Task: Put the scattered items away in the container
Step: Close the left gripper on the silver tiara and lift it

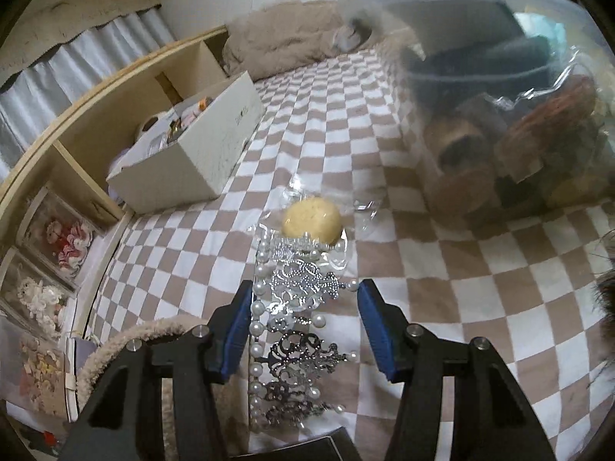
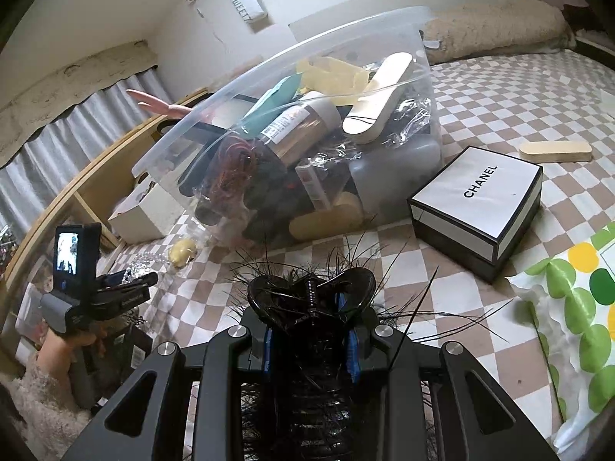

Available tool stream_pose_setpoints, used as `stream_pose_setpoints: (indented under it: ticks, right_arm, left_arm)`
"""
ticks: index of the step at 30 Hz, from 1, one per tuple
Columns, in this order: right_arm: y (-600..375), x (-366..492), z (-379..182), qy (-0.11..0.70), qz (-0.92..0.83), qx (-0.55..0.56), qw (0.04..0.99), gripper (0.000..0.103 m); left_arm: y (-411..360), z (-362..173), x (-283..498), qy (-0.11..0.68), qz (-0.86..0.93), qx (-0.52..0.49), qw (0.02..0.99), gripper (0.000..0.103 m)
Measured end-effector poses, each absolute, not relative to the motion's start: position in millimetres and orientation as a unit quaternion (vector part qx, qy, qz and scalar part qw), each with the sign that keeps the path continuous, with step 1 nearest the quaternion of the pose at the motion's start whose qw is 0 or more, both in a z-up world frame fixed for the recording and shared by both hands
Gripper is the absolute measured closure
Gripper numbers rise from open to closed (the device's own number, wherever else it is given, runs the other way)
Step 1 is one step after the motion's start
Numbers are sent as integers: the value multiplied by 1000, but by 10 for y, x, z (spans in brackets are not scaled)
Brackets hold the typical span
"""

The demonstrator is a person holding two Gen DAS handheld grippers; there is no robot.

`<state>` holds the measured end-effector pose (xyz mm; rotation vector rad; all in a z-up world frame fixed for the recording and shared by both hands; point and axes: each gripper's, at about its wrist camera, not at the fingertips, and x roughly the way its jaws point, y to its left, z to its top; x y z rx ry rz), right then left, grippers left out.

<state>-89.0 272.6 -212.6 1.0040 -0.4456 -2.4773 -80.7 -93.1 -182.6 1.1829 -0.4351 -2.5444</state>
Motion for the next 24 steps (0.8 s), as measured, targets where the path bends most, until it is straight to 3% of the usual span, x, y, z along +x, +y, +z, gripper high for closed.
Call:
stream_pose_setpoints:
  ticks: [4, 10, 24]
  right_arm:
    - [2736, -891, -2117, -163, -893, 360, 214, 74]
    - [2767, -892, -2077, -169, -894, 354, 217, 74]
    - [2983, -916, -1975, -200, -896, 337, 209, 74]
  left_arm:
    - [-833, -1682, -726, -139, -903, 387, 126, 49]
    - [-742, -1428, -595, -59, -928, 364, 57, 49]
    - [-421, -1191, -447, 170, -882, 360, -251, 49]
